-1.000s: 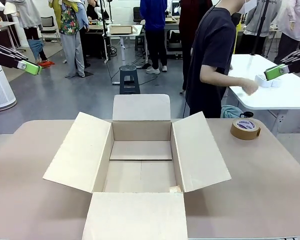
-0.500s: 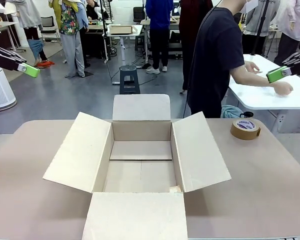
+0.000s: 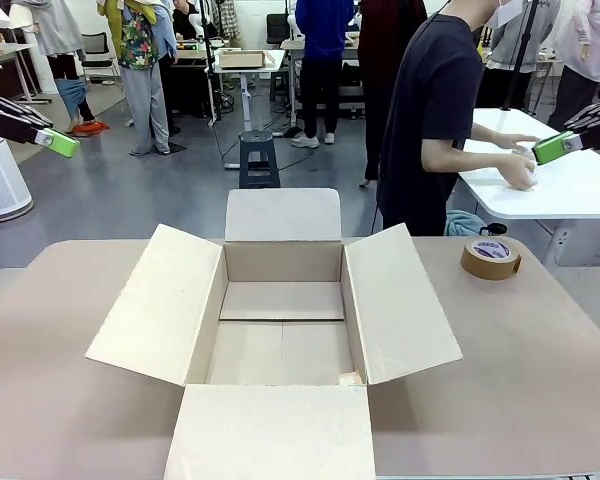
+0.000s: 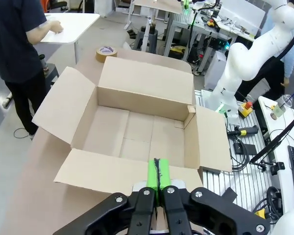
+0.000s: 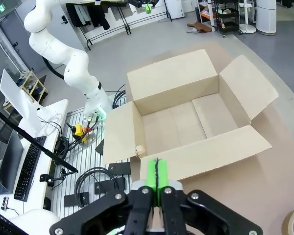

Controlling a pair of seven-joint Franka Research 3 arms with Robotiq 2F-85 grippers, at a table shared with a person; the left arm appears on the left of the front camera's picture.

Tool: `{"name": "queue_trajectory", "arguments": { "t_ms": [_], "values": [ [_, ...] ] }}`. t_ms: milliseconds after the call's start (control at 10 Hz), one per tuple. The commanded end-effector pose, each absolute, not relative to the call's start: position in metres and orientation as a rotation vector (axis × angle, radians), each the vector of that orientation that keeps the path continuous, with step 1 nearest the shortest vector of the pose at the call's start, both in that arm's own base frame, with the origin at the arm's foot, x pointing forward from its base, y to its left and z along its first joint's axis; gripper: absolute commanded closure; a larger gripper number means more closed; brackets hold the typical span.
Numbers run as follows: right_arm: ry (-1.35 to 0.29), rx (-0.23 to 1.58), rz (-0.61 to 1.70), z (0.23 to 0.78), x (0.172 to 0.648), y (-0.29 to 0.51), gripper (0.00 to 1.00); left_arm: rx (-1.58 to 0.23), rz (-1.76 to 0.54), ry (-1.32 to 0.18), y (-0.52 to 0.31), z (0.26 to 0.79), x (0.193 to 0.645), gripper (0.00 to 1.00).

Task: Wrap the clocks to prevent damage.
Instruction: Open the side flaps of the Package Box.

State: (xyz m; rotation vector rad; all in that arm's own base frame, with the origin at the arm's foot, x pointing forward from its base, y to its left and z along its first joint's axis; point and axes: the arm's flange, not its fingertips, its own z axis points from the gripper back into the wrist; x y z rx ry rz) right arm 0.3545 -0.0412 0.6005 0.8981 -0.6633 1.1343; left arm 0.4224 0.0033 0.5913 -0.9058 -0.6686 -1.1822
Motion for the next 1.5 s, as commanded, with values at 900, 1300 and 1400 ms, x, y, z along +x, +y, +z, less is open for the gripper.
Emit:
{"name": "queue_trajectory", "arguments": {
  "t_ms": [900,1300,1400],
  "values": [
    [-0.149,0.272,0.357,0.584,0.38,0.203,0.99,-0.351,-0.541,-0.125,-0.172,0.538,0.462,1.0],
    [-0.165,0.267,0.366,0.57,0.376,0.198,0.99,-0.342,-0.539,-0.131,-0.17,0.523,0.462,1.0],
    [-0.165,0.267,0.366,0.57,0.376,0.198,0.99,-0.342,-0.539,-0.131,-0.17,0.523,0.462,1.0]
  ]
}}
